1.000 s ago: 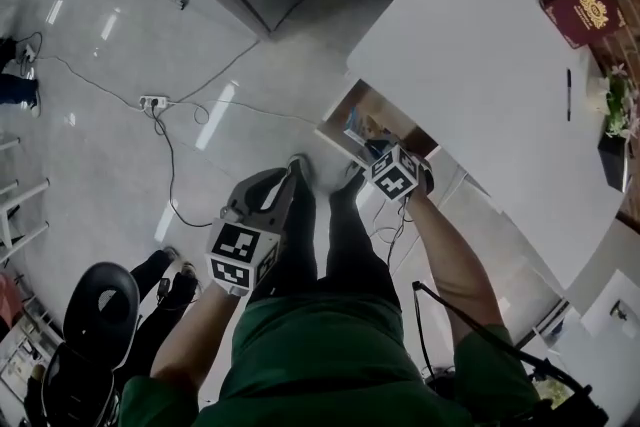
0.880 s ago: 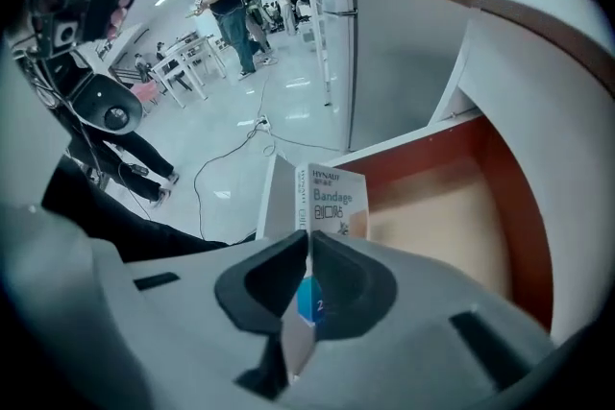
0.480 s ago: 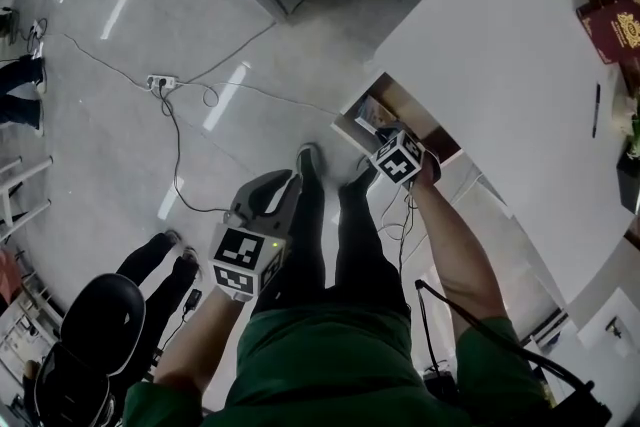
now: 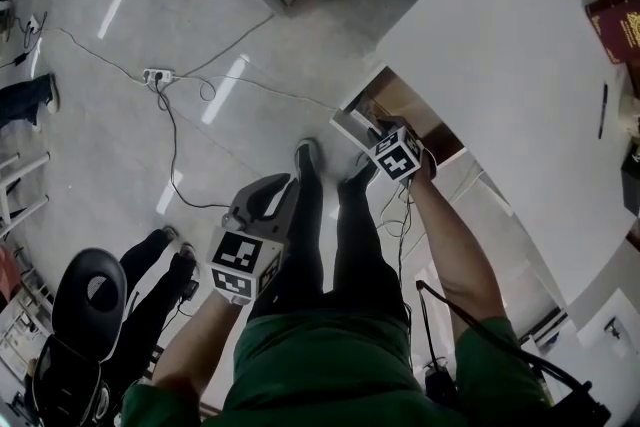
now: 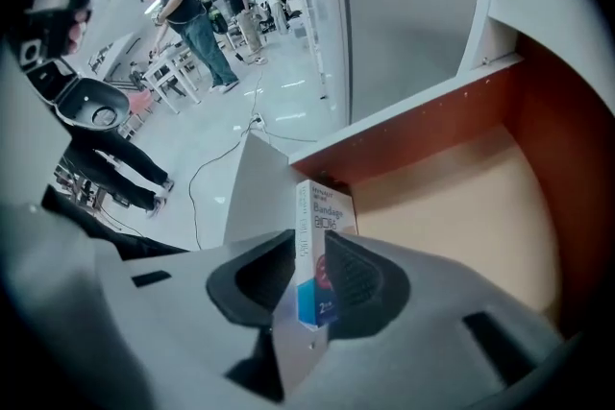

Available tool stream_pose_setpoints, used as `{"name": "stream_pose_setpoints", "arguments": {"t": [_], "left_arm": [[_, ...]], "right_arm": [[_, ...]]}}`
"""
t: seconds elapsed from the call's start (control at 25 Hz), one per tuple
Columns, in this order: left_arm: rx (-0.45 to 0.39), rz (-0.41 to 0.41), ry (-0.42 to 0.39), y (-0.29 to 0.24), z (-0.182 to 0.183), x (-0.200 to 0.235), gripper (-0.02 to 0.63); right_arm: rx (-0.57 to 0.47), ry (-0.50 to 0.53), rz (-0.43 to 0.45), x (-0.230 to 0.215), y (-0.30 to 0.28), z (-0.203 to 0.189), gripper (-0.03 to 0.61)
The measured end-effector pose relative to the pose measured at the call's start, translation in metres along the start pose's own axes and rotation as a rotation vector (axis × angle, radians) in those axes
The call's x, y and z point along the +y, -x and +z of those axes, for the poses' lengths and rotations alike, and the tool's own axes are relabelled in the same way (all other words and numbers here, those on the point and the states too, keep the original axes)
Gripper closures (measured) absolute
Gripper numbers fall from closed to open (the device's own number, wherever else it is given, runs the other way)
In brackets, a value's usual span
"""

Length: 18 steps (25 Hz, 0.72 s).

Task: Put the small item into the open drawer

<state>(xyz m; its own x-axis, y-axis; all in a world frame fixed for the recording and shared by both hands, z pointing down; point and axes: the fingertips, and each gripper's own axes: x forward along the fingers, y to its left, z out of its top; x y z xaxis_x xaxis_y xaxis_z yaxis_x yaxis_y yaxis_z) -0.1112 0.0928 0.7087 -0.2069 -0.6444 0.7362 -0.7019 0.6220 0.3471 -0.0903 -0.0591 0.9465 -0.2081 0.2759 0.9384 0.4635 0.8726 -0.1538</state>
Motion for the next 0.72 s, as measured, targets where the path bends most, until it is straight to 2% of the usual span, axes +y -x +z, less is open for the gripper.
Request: {"name": "stream_pose_setpoints", "arguments": {"t": [0.36,0.72], "left_arm": [[-0.061,-0.022,-0.040,0.000,0.036,-0.018,0.578],[-0.125,-0.032,-0.095,0.015,0.074,-0.031,0.578]], "right_arm": [[-0.102,-0.095,-0.047,0.005,0.057,0.006,0.495],[-0.340,-0.201,-0.063,0.013,0.137,0.052,0.506]]}}
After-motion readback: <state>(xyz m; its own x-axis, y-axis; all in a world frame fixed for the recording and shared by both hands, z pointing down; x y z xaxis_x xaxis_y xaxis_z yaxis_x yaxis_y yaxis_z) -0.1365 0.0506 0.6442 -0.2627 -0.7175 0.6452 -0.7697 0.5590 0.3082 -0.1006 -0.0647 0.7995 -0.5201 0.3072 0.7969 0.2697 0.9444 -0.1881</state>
